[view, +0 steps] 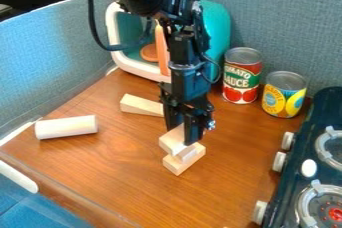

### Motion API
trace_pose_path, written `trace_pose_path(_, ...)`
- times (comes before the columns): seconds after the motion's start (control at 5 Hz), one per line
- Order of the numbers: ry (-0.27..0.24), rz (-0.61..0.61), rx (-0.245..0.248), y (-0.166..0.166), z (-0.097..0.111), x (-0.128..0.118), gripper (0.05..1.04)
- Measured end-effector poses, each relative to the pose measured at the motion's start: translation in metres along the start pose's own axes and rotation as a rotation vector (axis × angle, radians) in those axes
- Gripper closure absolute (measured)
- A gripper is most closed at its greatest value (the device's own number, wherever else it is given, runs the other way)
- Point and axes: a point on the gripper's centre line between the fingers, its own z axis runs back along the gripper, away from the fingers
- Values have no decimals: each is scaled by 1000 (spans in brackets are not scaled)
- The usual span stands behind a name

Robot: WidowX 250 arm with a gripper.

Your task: Put the white block on top of the other arch

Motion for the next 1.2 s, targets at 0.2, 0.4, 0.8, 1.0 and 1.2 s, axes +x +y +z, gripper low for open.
trace_pose_path(0.2, 7, 18, -12, 3, -6, 1, 548)
trace_pose_path(0.4, 20, 31, -20, 4, -7, -1, 548)
trace_pose_path(0.8, 51, 59, -26, 6, -11, -3, 480)
trace_pose_path(1.0, 50, 71, -18, 7, -11, -3, 178)
trace_pose_path(1.2, 42, 80, -18, 7, -11, -2, 75)
